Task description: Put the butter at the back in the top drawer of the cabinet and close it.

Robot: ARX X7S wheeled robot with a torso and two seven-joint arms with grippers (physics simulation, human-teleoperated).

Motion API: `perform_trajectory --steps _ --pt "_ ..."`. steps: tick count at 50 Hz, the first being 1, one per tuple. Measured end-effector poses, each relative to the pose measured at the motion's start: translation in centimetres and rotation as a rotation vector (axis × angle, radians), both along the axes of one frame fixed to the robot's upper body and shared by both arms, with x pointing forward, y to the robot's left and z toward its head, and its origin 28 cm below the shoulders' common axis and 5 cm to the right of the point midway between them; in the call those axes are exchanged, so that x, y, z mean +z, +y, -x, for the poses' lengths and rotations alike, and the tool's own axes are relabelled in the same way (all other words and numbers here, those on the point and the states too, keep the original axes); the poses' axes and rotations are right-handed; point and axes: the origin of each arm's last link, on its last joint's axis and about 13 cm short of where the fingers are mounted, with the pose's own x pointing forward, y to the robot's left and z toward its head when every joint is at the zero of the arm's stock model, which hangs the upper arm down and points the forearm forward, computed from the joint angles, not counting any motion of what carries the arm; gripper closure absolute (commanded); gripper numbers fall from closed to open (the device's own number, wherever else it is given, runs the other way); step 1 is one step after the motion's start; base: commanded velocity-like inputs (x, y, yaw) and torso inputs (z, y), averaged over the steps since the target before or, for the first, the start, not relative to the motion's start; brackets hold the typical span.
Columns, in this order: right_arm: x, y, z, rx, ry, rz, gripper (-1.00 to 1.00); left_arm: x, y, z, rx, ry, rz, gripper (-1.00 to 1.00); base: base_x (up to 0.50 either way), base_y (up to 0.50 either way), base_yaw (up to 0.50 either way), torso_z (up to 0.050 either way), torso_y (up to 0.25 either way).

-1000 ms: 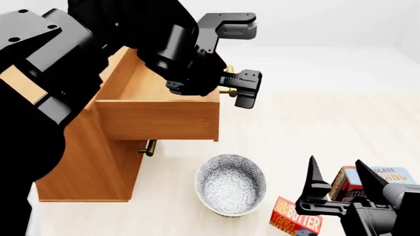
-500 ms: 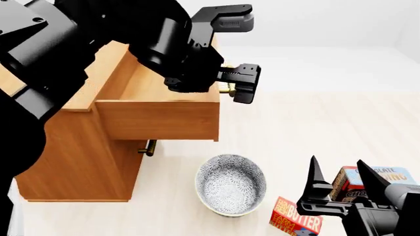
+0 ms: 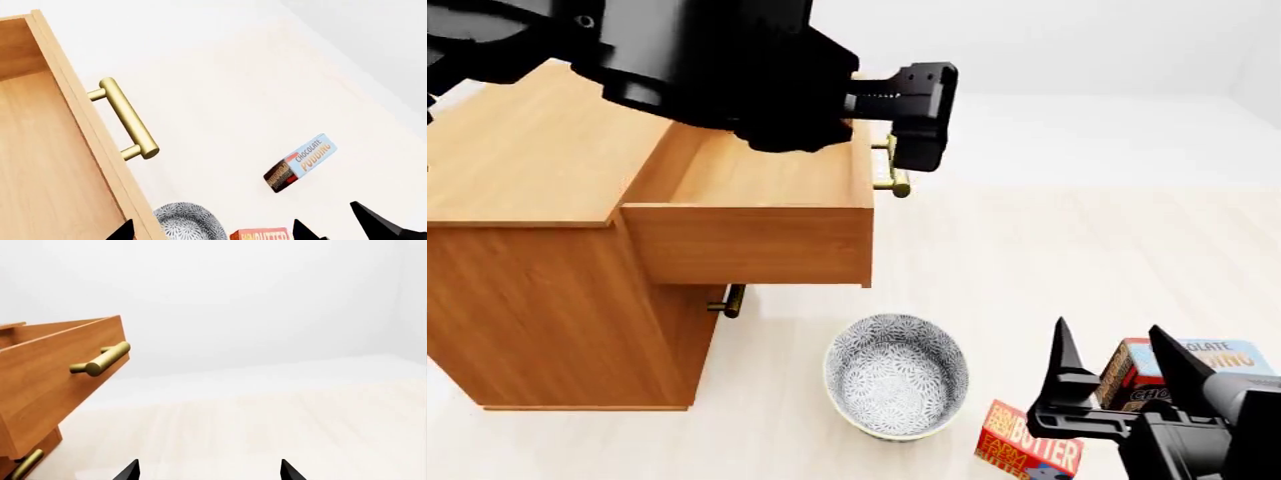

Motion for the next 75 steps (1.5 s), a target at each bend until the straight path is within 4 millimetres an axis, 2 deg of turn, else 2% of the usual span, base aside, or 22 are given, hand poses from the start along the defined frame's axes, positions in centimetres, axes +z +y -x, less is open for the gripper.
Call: perform_trajectory --steps 18,35,42,57,75 --pt "-0.1 0.1 -0.2 0.001 0.014 0.003 -1.00 -1.1 4.6 6.7 0.040 -0.241 0.115 -1.00 0.00 0.00 0.00 0.000 0.000" --pt "0.3 0.4 0.2 0.043 0.025 0.026 -1.00 -6.0 7.3 13.1 0.109 -0.494 0.172 -1.00 0.00 0.00 0.00 0.000 0.000" --pt "1.4 0.2 0.7 0.103 0.059 0.052 -1.00 -8.0 8.3 15.0 0.132 -0.562 0.196 -1.00 0.00 0.00 0.00 0.000 0.000" --pt "5.1 -1.6 0.7 0.247 0.243 0.155 -1.00 -10.7 9.7 16.9 0.177 -0.664 0.241 -1.00 0.00 0.00 0.00 0.000 0.000" --pt "9.6 -4.1 -2.0 0.425 0.587 0.357 -1.00 -12.0 10.4 17.4 0.186 -0.678 0.270 -1.00 0.00 0.00 0.00 0.000 0.000"
